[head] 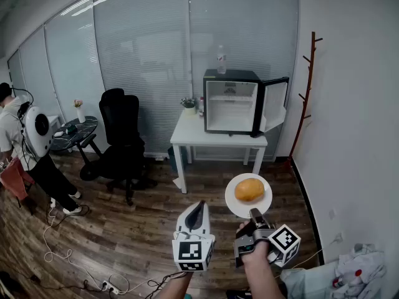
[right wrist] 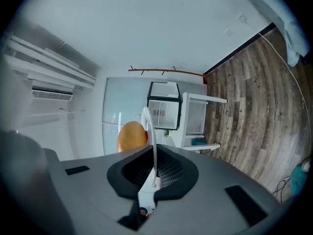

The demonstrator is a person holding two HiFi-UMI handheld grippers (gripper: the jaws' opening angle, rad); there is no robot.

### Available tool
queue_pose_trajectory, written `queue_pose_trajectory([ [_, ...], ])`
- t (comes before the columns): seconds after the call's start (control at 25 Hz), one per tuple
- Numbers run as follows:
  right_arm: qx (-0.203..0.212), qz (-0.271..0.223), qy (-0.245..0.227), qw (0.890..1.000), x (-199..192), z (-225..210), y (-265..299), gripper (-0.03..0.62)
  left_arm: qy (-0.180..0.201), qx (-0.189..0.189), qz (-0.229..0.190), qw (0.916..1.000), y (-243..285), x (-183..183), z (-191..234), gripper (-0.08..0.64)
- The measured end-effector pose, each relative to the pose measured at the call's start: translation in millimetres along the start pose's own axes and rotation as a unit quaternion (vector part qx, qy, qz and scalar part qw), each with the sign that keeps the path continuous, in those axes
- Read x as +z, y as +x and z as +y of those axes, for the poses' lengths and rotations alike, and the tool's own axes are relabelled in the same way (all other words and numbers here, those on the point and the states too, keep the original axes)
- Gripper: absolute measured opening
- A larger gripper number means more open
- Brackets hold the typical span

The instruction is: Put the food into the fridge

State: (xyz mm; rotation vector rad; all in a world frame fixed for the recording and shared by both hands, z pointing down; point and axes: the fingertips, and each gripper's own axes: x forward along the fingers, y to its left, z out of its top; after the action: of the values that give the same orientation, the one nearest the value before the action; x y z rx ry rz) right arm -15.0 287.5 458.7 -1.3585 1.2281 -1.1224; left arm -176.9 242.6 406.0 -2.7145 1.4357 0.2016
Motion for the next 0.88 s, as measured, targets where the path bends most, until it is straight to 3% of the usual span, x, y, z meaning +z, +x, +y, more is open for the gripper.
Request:
queue_pose_trajectory([
  [0.12, 0.004, 0.004, 0.0, 1.0, 1.6, 4.9, -2.7, 0.034, 0.003, 0.005, -0.001, 1.0, -1.4, 15.2, -1.9, 0.026],
  [0.88, 0.005, 0.021, 0.014, 1.0, 69.6, -14.7, -30.7, 0.035, 0.001, 0.017, -0.003, 0.9998, 9.1, 3.1, -78.4, 0.026],
])
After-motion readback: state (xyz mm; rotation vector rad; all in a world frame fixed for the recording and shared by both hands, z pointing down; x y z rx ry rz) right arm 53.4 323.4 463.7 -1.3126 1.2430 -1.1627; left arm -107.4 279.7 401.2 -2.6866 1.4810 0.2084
